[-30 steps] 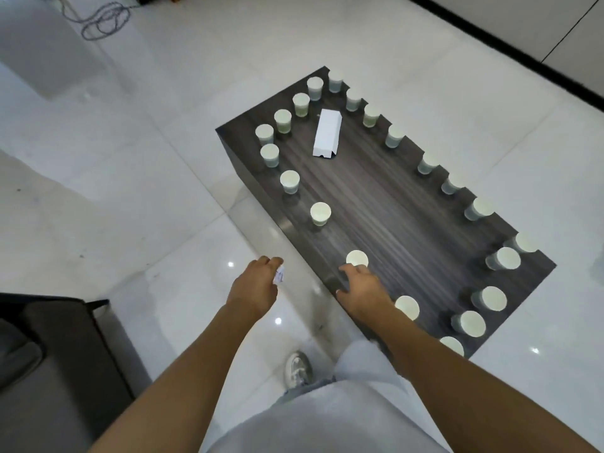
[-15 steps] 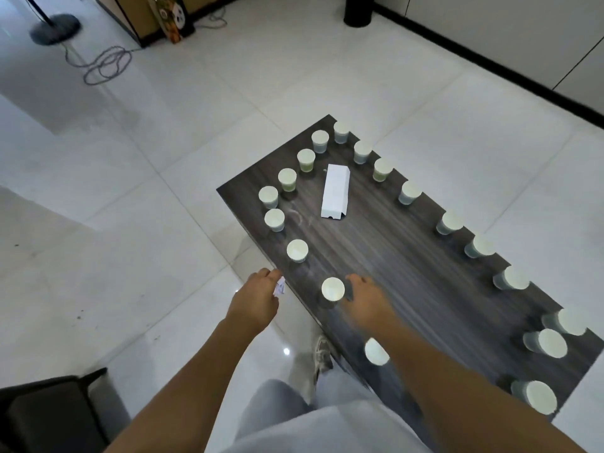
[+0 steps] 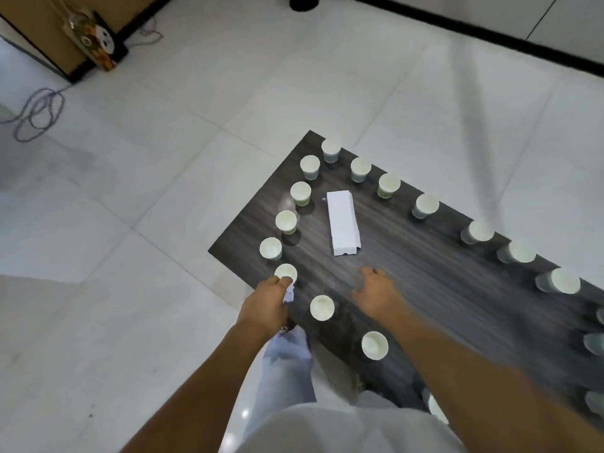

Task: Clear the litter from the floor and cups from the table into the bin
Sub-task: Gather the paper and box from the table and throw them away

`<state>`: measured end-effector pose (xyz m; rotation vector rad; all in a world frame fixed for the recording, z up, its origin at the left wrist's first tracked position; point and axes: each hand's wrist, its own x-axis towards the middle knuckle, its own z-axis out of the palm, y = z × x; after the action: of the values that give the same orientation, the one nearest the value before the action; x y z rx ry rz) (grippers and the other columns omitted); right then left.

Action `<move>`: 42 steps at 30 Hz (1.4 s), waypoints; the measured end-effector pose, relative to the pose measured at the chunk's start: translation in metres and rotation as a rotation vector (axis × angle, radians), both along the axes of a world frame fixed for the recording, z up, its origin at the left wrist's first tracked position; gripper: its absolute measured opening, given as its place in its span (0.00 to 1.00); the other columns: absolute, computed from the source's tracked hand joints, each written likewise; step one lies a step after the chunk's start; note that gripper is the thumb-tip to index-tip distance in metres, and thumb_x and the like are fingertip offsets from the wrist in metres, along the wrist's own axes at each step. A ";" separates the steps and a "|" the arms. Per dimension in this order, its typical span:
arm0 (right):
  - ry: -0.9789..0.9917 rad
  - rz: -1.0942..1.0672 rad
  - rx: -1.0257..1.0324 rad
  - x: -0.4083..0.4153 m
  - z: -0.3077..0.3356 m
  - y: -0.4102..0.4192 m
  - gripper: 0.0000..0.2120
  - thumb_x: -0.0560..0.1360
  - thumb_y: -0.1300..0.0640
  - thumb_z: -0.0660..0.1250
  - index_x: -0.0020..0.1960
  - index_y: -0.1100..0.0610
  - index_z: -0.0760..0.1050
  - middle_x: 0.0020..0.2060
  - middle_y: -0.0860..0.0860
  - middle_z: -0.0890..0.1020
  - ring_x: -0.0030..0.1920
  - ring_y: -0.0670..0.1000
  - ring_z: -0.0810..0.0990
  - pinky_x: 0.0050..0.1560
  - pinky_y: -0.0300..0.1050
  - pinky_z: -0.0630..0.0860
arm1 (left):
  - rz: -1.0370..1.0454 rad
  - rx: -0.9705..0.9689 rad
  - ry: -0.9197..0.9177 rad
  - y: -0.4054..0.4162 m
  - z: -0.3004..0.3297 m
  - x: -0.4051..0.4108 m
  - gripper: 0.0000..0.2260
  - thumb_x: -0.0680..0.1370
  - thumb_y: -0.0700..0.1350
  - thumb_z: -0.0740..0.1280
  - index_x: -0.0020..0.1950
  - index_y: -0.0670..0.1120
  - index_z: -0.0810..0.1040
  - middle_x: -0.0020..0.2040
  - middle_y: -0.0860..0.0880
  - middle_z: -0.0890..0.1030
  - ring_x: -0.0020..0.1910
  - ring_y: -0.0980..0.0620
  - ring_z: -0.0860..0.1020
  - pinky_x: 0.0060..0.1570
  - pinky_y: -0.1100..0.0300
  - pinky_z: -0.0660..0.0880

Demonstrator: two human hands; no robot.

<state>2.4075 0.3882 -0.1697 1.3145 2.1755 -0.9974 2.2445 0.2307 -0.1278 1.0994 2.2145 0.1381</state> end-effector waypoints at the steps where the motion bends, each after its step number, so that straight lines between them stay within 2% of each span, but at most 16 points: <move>1: -0.008 -0.036 -0.005 -0.016 -0.003 0.003 0.24 0.78 0.52 0.64 0.71 0.56 0.63 0.65 0.58 0.71 0.64 0.60 0.72 0.63 0.53 0.72 | -0.024 -0.010 -0.008 0.007 -0.005 -0.021 0.14 0.79 0.42 0.63 0.65 0.46 0.72 0.60 0.47 0.76 0.57 0.47 0.75 0.60 0.53 0.74; 4: -0.019 -0.134 -0.017 -0.059 -0.011 0.007 0.23 0.78 0.53 0.64 0.70 0.55 0.64 0.65 0.58 0.72 0.62 0.60 0.73 0.62 0.53 0.72 | -0.049 -0.015 -0.041 0.027 -0.015 -0.075 0.11 0.80 0.45 0.62 0.62 0.46 0.73 0.58 0.48 0.78 0.57 0.47 0.77 0.60 0.52 0.75; 6: -0.016 -0.168 -0.007 -0.085 -0.019 0.012 0.23 0.78 0.53 0.64 0.70 0.56 0.64 0.64 0.58 0.73 0.61 0.60 0.74 0.60 0.52 0.73 | -0.052 -0.026 -0.059 0.040 -0.022 -0.109 0.13 0.81 0.49 0.61 0.63 0.46 0.73 0.58 0.48 0.78 0.56 0.48 0.78 0.61 0.53 0.75; 11: -0.051 -0.237 -0.016 -0.131 -0.039 0.032 0.25 0.78 0.54 0.64 0.73 0.54 0.62 0.66 0.57 0.70 0.62 0.61 0.73 0.61 0.53 0.75 | -0.185 -0.096 -0.007 0.072 -0.047 -0.170 0.13 0.79 0.46 0.64 0.64 0.47 0.72 0.60 0.48 0.77 0.56 0.49 0.76 0.60 0.57 0.74; 14: -0.092 -0.261 -0.016 -0.146 -0.062 0.047 0.25 0.77 0.56 0.63 0.72 0.54 0.61 0.66 0.57 0.69 0.63 0.62 0.72 0.61 0.54 0.75 | -0.158 -0.093 -0.051 0.096 -0.067 -0.190 0.11 0.80 0.47 0.63 0.60 0.45 0.74 0.57 0.47 0.78 0.54 0.49 0.77 0.59 0.55 0.75; 17: -0.120 -0.262 0.004 -0.157 -0.095 0.067 0.25 0.77 0.55 0.63 0.72 0.56 0.62 0.66 0.59 0.69 0.64 0.64 0.70 0.62 0.55 0.72 | -0.121 -0.023 -0.074 0.119 -0.093 -0.200 0.11 0.81 0.46 0.61 0.58 0.42 0.76 0.55 0.44 0.79 0.53 0.46 0.77 0.58 0.49 0.75; 22: -0.147 -0.295 0.056 -0.179 -0.162 0.103 0.26 0.77 0.55 0.64 0.73 0.55 0.60 0.68 0.59 0.66 0.66 0.64 0.66 0.63 0.59 0.70 | -0.113 0.048 -0.095 0.140 -0.146 -0.207 0.04 0.79 0.43 0.65 0.53 0.46 0.75 0.53 0.45 0.79 0.50 0.47 0.77 0.54 0.49 0.77; 28: -0.190 -0.301 0.178 -0.187 -0.226 0.127 0.34 0.75 0.51 0.68 0.75 0.51 0.54 0.73 0.59 0.55 0.68 0.64 0.62 0.66 0.60 0.66 | -0.087 0.026 -0.069 0.158 -0.188 -0.216 0.15 0.77 0.43 0.68 0.62 0.48 0.72 0.59 0.46 0.77 0.56 0.46 0.76 0.56 0.47 0.77; 31: -0.160 -0.353 0.220 -0.190 -0.243 0.132 0.36 0.74 0.52 0.70 0.74 0.51 0.53 0.73 0.59 0.57 0.67 0.65 0.64 0.65 0.62 0.66 | -0.077 -0.008 -0.068 0.160 -0.204 -0.219 0.18 0.76 0.45 0.70 0.65 0.50 0.71 0.61 0.48 0.76 0.58 0.48 0.75 0.58 0.49 0.76; 37: -0.152 -0.366 0.237 -0.190 -0.235 0.132 0.36 0.71 0.53 0.71 0.73 0.49 0.55 0.69 0.58 0.62 0.63 0.64 0.66 0.64 0.62 0.67 | -0.082 -0.069 -0.116 0.165 -0.209 -0.230 0.18 0.76 0.46 0.69 0.65 0.49 0.71 0.62 0.47 0.76 0.58 0.46 0.76 0.61 0.48 0.75; 40: -0.165 -0.396 0.245 -0.191 -0.209 0.131 0.37 0.71 0.52 0.72 0.73 0.48 0.55 0.69 0.58 0.62 0.64 0.63 0.66 0.64 0.62 0.67 | -0.074 -0.088 -0.192 0.168 -0.196 -0.241 0.15 0.77 0.46 0.68 0.63 0.45 0.73 0.60 0.45 0.78 0.57 0.45 0.77 0.61 0.47 0.75; 42: -0.171 -0.408 0.274 -0.197 -0.183 0.128 0.38 0.70 0.52 0.72 0.73 0.48 0.55 0.69 0.58 0.63 0.64 0.63 0.66 0.64 0.61 0.67 | -0.077 -0.037 -0.181 0.168 -0.179 -0.253 0.15 0.78 0.43 0.67 0.64 0.44 0.73 0.60 0.43 0.77 0.58 0.44 0.76 0.61 0.49 0.74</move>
<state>2.2109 0.5164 -0.3528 1.9517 2.0068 -0.7021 1.9919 0.3990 -0.3065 1.1054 2.0037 0.1562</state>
